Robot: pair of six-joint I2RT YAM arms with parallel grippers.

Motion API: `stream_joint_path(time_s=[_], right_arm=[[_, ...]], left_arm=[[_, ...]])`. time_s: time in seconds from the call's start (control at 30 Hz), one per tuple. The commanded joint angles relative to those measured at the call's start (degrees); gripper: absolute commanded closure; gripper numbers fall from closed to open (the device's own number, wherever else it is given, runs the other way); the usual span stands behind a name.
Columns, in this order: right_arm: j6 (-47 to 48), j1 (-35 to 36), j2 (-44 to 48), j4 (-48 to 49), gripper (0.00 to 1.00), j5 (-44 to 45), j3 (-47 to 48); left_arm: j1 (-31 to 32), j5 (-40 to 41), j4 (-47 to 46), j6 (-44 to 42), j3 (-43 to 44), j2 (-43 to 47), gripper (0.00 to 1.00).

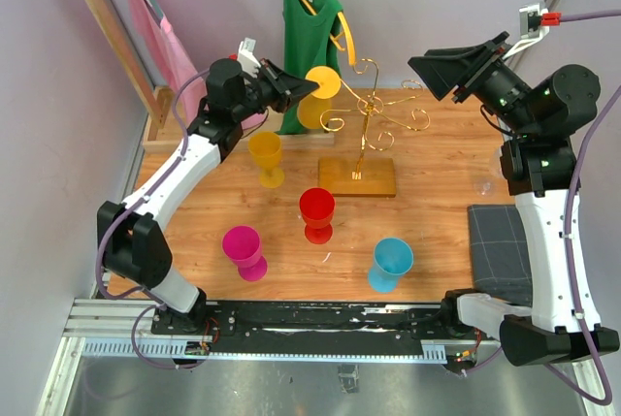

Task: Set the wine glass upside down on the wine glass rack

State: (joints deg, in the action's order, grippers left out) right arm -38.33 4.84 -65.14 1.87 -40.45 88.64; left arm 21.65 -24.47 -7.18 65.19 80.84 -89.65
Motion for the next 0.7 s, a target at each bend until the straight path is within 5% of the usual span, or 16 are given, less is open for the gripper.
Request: stream_joint_path(time_s=[0.0,0.2,0.43,0.67], right_arm=[[0.08,-0.71,0.63,2.08,0.38,0.49,-0.47],[0.13,-0.71,0.63,1.71,0.38,0.59,-0.54],[2.22,-0.75,1.02,-1.93,0.37,2.1,-0.13],[5.42,-0.71,1.16,-8.9,0.36,5.18,0.95]], left_arm=[[-0.38,-2.23,-2.62,0.1,-1.93,2.11,1.0],[-0.36,-2.84,-3.31,-0.26,-3.86,2.13,0.97],[-0.36,-4.31,-5.27,0.05,-5.12,1.37,0.69],[-0.41,-5.25,-4.97,-0.73,-4.98,1.58,0.58]])
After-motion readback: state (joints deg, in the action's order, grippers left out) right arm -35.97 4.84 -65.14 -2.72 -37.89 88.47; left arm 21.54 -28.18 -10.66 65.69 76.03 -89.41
